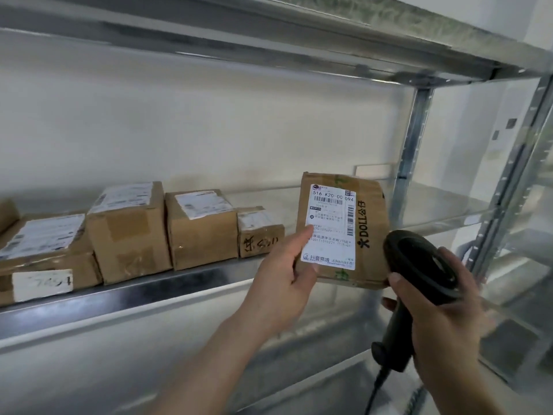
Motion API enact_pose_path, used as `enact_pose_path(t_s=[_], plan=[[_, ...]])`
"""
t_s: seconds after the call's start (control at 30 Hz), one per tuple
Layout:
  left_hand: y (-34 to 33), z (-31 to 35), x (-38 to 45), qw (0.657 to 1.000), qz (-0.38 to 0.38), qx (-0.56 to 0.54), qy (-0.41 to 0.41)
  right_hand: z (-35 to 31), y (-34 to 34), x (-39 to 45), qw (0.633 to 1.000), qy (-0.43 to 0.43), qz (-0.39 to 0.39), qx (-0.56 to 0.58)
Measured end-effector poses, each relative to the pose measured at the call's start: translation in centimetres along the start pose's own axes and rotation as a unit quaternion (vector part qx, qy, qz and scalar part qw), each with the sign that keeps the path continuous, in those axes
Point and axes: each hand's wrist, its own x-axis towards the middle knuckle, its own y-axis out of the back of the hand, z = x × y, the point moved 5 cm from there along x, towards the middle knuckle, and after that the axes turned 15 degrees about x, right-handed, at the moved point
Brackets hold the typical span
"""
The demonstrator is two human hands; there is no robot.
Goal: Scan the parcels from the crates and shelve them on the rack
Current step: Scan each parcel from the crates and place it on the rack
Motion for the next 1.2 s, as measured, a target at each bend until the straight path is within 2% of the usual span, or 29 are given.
enact_pose_path(t_s=[0.3, 0.43, 0.57, 0.8, 0.93, 1.07, 1.2], plan=[[-2.7, 1.4, 4.6, 0.995, 0.054, 0.071, 0.043, 2.6, -0.9, 9.0, 0.995, -0.056, -0.070, 0.043], [-2.9, 1.2, 5.2, 0.993, 0.070, 0.086, 0.047, 3.7, -1.5, 10.3, 0.994, -0.059, -0.085, 0.033], [-2.7, 2.1, 5.4, 0.986, 0.078, 0.143, 0.019, 4.0, -1.7, 10.6, 0.994, -0.055, -0.078, 0.044], [-2.4, 3.0, 5.5, 0.970, 0.114, 0.213, 0.022, 4.9, -2.5, 11.8, 0.991, -0.069, -0.105, 0.052], [-2.8, 3.5, 5.7, 0.941, 0.125, 0.313, 0.031, 5.7, -2.8, 13.1, 0.984, -0.099, -0.131, 0.066], [-3.9, 3.4, 6.3, 0.897, 0.139, 0.415, 0.067, 7.0, -2.6, 14.3, 0.976, -0.131, -0.157, 0.071], [-3.9, 3.5, 6.7, 0.853, 0.177, 0.485, 0.069, 7.8, -3.0, 15.0, 0.966, -0.164, -0.177, 0.098]])
